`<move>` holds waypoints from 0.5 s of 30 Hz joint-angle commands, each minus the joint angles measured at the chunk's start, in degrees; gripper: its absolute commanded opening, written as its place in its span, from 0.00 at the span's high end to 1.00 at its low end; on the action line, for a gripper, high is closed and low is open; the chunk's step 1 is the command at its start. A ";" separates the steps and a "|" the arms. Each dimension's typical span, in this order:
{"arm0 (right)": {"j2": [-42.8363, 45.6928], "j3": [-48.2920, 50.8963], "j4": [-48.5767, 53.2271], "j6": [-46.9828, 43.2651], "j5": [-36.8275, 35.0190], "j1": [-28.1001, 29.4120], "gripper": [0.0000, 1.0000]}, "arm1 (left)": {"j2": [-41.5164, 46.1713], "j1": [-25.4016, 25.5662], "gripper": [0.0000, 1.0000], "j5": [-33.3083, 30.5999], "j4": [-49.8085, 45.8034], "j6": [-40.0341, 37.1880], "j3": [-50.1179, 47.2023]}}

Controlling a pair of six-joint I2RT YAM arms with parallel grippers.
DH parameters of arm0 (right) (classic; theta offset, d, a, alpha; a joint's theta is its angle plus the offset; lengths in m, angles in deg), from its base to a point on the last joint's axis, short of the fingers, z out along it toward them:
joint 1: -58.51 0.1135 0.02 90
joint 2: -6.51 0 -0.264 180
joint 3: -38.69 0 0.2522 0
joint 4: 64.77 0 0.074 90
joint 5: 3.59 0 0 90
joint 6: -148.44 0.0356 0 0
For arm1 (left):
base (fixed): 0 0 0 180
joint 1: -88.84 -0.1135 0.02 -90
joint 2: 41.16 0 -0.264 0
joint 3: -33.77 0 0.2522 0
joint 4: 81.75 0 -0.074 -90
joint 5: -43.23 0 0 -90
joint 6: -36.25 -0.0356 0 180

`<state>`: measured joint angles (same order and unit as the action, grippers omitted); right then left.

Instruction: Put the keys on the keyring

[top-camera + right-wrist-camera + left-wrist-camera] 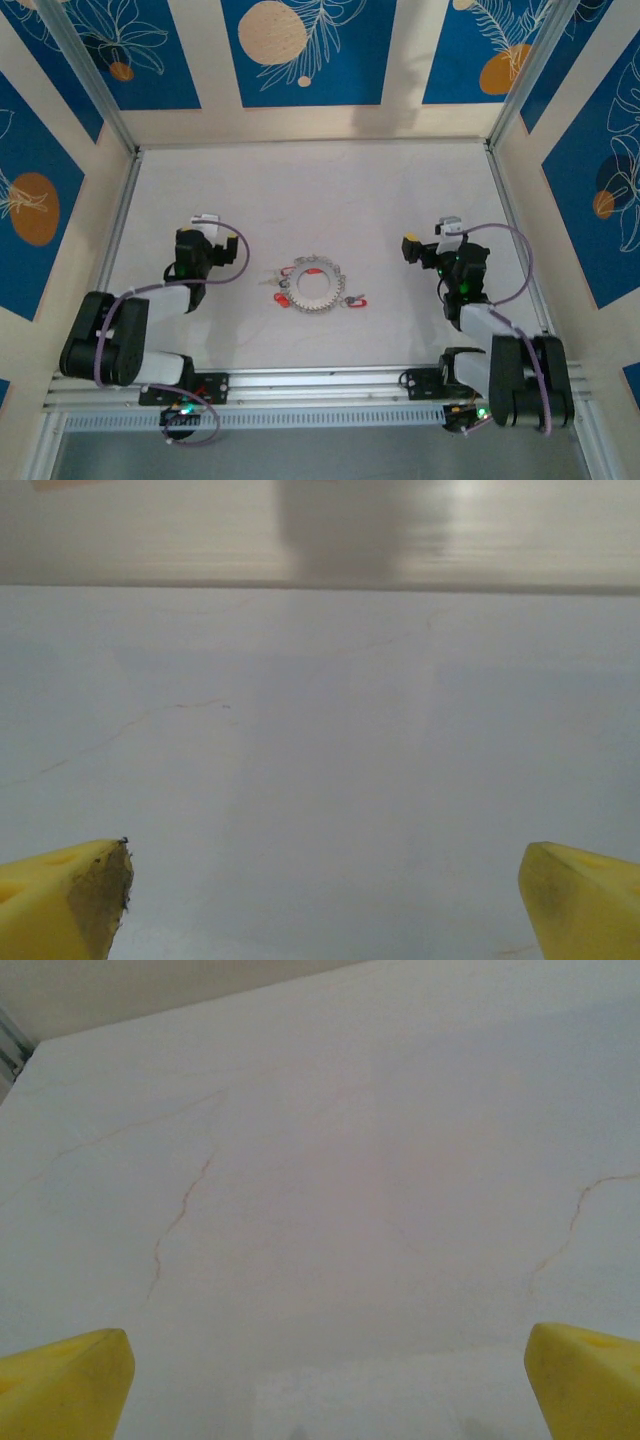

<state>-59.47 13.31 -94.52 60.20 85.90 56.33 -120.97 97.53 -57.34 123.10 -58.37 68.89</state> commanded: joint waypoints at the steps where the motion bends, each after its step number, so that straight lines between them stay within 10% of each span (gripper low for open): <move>1: -8.14 0.80 -15.12 4.29 1.92 -0.31 0.01 | -4.94 -3.23 0.00 5.13 13.14 1.33 -1.98; 6: -24.08 -2.52 -26.23 4.45 1.78 0.49 0.01 | -8.21 -3.91 0.00 7.73 9.75 1.06 1.24; 15: -21.45 -9.27 -8.85 6.18 -6.50 1.34 0.01 | -8.17 -4.12 0.00 7.71 9.40 1.20 1.40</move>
<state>-81.04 6.14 -105.73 64.55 83.82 57.16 -129.36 94.14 -51.24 130.77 -58.20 69.11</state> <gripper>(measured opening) 0.991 0.998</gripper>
